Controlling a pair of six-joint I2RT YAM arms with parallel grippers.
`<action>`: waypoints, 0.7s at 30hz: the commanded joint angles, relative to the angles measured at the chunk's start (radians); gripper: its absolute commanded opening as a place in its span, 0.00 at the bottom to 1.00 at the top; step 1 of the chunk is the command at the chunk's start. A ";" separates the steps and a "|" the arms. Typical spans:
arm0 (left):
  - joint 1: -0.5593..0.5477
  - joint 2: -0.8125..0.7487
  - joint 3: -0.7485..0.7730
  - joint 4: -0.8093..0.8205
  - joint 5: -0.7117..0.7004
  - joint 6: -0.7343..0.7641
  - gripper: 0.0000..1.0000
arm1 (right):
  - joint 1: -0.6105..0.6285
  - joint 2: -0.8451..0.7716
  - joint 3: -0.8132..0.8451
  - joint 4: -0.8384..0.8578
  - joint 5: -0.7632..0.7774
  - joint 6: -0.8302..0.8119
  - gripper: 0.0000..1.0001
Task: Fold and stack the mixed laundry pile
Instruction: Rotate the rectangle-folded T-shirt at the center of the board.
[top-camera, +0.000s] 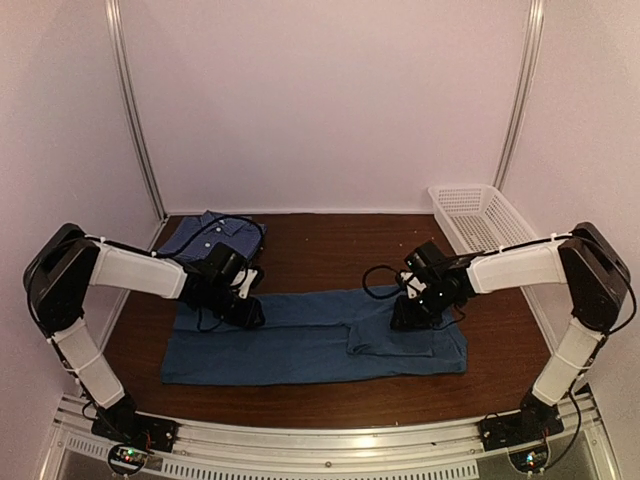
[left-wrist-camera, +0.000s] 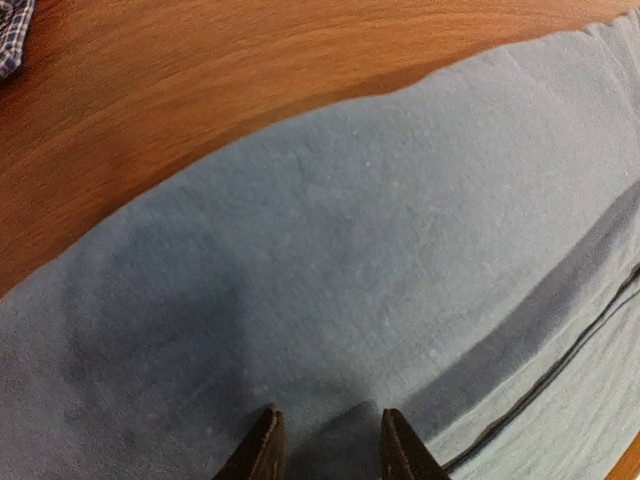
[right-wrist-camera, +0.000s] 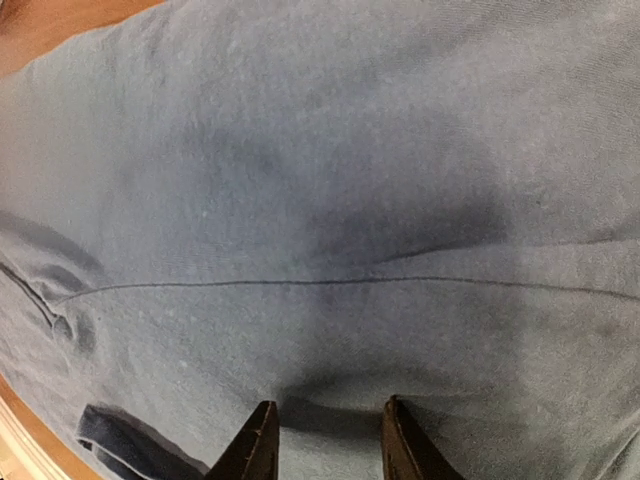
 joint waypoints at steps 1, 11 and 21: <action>0.012 -0.031 -0.071 -0.039 -0.036 -0.015 0.33 | -0.062 0.160 0.128 -0.039 0.093 -0.111 0.36; -0.226 0.010 -0.045 -0.033 0.071 -0.011 0.30 | -0.146 0.590 0.806 -0.224 0.123 -0.294 0.34; -0.275 -0.109 0.043 -0.033 0.083 -0.016 0.31 | -0.147 0.396 0.866 -0.262 0.088 -0.306 0.38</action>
